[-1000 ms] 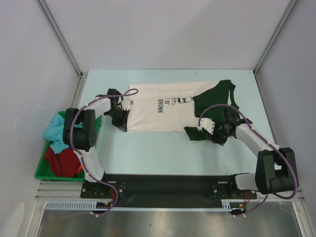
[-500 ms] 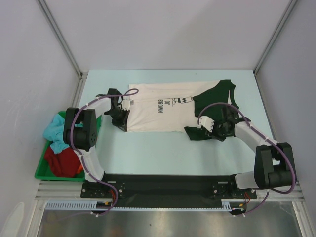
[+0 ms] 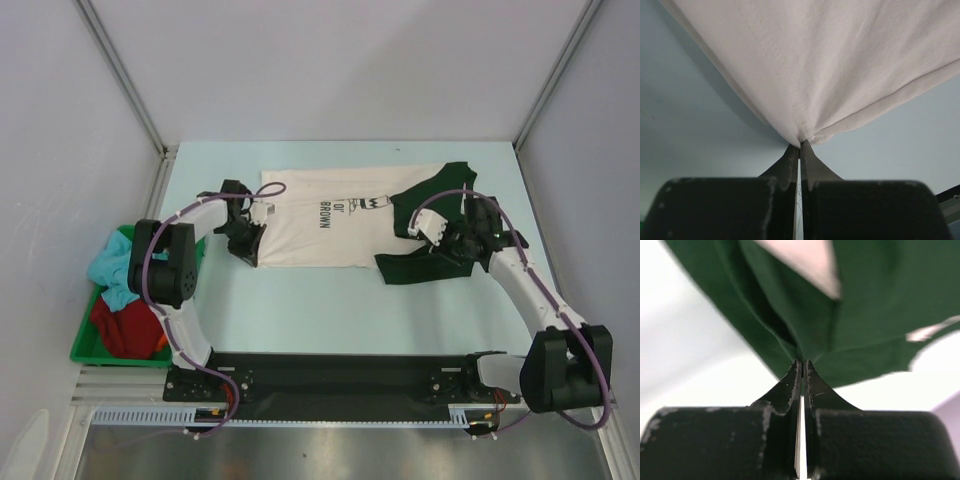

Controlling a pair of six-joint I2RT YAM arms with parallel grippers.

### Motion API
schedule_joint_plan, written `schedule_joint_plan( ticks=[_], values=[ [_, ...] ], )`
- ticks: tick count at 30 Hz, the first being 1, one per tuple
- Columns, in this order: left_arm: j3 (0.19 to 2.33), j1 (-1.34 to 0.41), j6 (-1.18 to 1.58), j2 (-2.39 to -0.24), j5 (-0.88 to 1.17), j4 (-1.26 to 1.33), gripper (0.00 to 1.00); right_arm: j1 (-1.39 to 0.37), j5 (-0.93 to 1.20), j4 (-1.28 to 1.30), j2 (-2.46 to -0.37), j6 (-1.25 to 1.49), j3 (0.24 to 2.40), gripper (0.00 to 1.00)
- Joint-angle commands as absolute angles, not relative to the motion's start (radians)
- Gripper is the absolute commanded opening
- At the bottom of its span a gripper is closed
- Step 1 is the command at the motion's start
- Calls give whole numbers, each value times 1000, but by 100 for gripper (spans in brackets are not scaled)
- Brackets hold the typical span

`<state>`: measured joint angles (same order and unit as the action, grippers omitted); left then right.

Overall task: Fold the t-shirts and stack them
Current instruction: Fold the tshirt

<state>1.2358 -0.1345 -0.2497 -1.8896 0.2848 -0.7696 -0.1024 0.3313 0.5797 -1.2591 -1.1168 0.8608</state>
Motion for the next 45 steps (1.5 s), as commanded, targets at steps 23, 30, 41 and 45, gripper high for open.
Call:
schedule_joint_plan(
  ticks=[23, 30, 41, 45],
  values=[
    [1322, -209, -364, -1690, 287, -868, 0, -37, 189, 690, -917, -916, 1042, 0],
    [1322, -209, -373, -1667, 270, -880, 0, -8, 198, 632, -933, -900, 1074, 0],
    [1469, -186, -371, -1807, 339, -954, 0, -8, 198, 489, -1077, -873, 1138, 0],
    [1514, -170, -374, -1845, 348, -963, 0, -8, 198, 433, -1140, -859, 1160, 0]
  ],
)
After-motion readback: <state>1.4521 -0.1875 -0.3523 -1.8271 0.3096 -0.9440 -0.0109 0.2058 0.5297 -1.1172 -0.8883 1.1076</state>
